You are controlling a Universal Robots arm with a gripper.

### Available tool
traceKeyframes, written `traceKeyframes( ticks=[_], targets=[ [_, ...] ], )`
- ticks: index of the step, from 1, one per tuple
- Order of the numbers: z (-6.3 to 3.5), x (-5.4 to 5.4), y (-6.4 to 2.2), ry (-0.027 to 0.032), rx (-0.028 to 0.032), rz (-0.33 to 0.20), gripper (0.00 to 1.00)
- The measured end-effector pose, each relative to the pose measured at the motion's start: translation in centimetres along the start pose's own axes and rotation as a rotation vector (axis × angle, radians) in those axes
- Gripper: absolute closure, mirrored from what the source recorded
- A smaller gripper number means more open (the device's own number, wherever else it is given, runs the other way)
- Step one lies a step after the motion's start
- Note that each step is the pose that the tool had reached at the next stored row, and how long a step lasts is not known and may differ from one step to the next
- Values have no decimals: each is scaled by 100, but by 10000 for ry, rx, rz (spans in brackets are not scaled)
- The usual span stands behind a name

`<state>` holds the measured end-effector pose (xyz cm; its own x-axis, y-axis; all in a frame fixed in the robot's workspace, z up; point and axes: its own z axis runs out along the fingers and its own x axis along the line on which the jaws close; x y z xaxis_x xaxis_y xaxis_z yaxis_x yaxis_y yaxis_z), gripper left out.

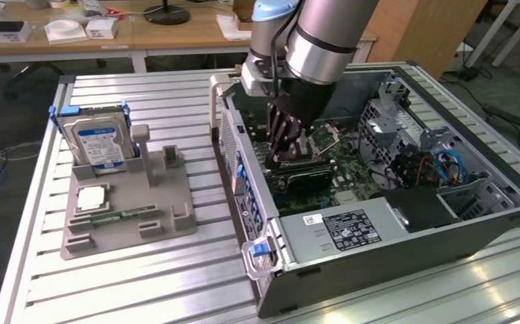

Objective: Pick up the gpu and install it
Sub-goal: 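Press down on the gpu until it lock into place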

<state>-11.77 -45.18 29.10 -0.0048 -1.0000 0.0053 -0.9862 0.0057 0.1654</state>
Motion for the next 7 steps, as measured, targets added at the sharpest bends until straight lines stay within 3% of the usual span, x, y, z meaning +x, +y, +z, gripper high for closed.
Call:
traceKeyframes(
  ticks=[7],
  targets=[
    [0,0,0,-1,1,-4,90]
  ],
)
